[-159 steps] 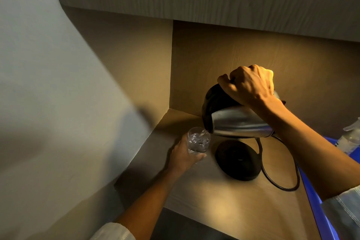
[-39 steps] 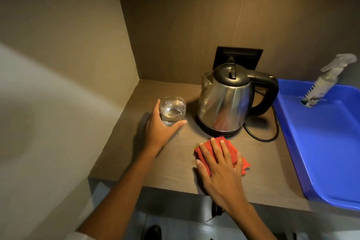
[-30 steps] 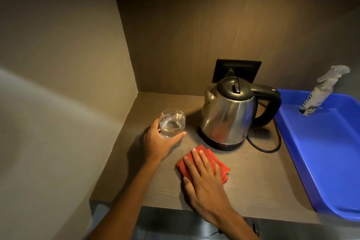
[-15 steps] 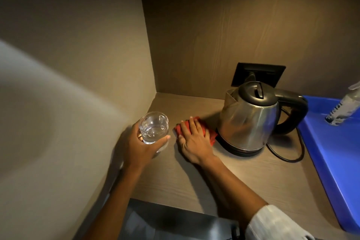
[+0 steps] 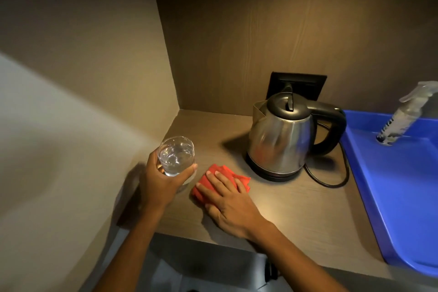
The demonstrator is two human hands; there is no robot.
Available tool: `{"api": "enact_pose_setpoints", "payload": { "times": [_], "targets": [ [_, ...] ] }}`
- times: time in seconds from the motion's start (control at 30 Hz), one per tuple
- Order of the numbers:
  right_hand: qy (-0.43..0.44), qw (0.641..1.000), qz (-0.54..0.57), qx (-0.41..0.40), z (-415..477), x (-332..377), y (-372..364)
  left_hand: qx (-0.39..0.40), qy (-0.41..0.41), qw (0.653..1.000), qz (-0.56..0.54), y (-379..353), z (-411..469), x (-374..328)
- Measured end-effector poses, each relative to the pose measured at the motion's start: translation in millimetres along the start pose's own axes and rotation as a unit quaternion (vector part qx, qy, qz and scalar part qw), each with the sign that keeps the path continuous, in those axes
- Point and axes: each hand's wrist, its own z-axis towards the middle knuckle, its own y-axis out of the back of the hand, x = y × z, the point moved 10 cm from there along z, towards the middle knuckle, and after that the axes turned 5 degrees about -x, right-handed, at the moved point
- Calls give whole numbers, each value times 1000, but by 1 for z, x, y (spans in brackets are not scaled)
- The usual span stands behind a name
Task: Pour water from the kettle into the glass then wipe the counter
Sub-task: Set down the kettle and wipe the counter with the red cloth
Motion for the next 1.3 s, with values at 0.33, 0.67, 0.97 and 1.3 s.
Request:
{"api": "enact_pose_setpoints", "payload": {
  "times": [0.33,0.67,0.97,1.3],
  "targets": [
    [-267,960,-72,-44,-105,-39,32,84,20,995,-43,-69,-24,-22],
    [-130,981,-121,79,-66,-84,75,135,8,990,-38,-94,-33,-20],
    [-227,966,107,56,-87,-112,99,31,-203,978,-45,-37,-87,-101],
    [-332,714,529,-317,-204,-200,213,348,-91,914,-190,-206,-158,-228]
  ]
}}
